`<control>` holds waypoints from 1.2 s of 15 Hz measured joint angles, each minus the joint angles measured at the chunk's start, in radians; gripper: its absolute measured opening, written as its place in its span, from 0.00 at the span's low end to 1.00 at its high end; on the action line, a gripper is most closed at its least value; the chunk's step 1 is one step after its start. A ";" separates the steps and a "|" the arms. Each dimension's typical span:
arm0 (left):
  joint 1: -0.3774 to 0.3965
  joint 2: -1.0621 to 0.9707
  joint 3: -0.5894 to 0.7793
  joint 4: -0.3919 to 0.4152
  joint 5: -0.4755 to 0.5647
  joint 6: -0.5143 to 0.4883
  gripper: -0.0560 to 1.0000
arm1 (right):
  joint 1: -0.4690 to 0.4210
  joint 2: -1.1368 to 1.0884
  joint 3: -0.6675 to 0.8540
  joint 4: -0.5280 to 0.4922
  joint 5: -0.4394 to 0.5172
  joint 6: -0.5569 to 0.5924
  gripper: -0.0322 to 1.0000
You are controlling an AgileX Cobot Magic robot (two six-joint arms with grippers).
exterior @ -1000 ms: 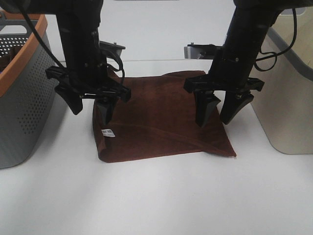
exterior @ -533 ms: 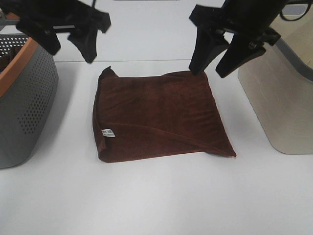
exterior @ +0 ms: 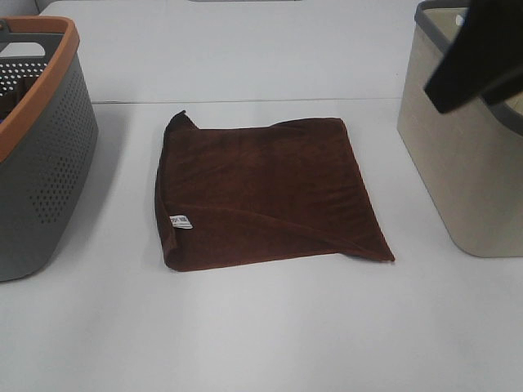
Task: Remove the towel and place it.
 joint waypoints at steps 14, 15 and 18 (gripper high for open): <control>0.000 -0.921 0.824 -0.109 -0.175 0.279 0.68 | 0.000 -0.859 0.699 -0.131 -0.131 -0.069 0.61; 0.000 -0.930 0.826 -0.129 -0.172 0.302 0.68 | 0.000 -0.932 0.699 -0.132 -0.140 -0.071 0.61; 0.000 -0.930 0.826 -0.130 -0.172 0.309 0.68 | 0.000 -1.005 0.702 -0.132 -0.142 -0.078 0.61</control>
